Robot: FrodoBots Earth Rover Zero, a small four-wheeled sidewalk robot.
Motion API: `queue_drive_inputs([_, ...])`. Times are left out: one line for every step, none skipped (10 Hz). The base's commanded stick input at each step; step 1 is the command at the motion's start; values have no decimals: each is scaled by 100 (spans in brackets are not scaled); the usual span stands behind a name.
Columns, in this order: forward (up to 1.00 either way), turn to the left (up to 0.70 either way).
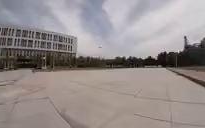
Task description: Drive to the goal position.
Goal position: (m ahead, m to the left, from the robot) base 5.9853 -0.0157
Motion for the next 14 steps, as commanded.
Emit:
queue_drive_inputs([70,-35])
queue_drive_inputs([70,-35])
queue_drive_inputs([70,-35])
queue_drive_inputs([70,-31])
queue_drive_inputs([70,-2])
queue_drive_inputs([70,0])
queue_drive_inputs([70,0])
queue_drive_inputs([70,0])
queue_drive_inputs([70,0])
queue_drive_inputs([70,0])
queue_drive_inputs([70,0])
queue_drive_inputs([70,0])
queue_drive_inputs([70,0])
queue_drive_inputs([70,0])
